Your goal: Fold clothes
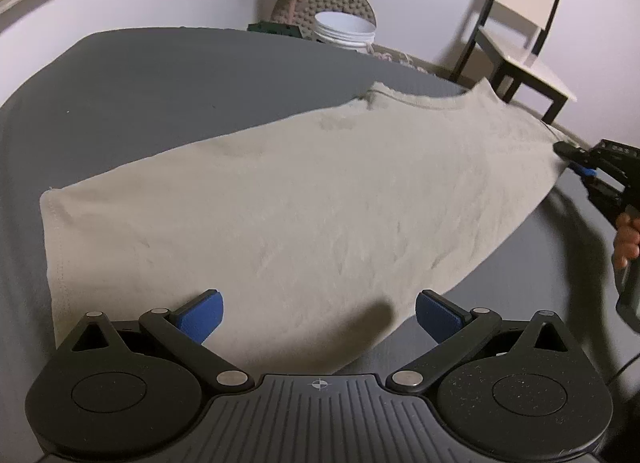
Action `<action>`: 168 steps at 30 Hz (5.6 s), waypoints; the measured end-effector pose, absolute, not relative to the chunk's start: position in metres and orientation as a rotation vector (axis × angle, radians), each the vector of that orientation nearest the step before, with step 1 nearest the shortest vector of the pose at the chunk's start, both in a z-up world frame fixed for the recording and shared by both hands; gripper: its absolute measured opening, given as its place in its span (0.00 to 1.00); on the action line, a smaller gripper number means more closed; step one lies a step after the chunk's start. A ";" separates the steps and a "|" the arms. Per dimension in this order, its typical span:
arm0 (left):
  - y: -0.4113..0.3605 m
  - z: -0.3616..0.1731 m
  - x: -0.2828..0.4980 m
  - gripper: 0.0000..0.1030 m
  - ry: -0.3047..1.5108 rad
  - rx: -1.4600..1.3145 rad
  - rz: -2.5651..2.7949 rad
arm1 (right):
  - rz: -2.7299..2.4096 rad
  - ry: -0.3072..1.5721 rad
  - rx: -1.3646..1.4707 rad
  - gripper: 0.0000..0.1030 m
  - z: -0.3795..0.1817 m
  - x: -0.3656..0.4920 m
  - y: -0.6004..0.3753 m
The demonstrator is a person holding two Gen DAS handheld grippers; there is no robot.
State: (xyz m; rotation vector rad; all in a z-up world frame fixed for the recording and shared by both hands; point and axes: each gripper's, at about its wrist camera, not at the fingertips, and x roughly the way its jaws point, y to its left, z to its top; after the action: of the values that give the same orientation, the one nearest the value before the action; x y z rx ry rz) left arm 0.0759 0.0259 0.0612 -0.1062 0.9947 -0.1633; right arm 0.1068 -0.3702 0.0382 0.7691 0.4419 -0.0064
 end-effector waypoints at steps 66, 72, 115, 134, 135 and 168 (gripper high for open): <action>0.102 0.036 0.111 1.00 0.879 -0.981 -0.003 | 0.637 0.401 -0.612 0.50 0.064 0.037 -0.047; 0.111 0.038 0.110 1.00 0.845 -1.020 -0.003 | 0.498 0.417 -0.747 0.44 0.034 0.042 -0.014; 0.058 0.021 0.138 0.18 0.834 -0.918 -0.241 | 0.616 0.445 -0.425 0.56 0.085 0.026 -0.103; 0.078 0.066 0.151 0.04 0.682 -1.114 -0.357 | 0.608 0.591 -0.273 0.59 0.050 0.044 -0.113; 0.079 0.066 0.149 0.04 0.681 -1.110 -0.350 | 0.579 0.576 -0.249 0.61 0.046 0.046 -0.114; 0.089 0.052 0.143 0.05 0.829 -0.597 -0.108 | 0.328 1.189 -0.306 0.64 0.096 0.276 -0.054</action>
State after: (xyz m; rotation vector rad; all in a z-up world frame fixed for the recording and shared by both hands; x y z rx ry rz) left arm 0.1432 0.0887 0.0516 -0.5971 0.8293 -0.1083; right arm 0.2761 -0.0542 0.0958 -0.3057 1.1892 0.3281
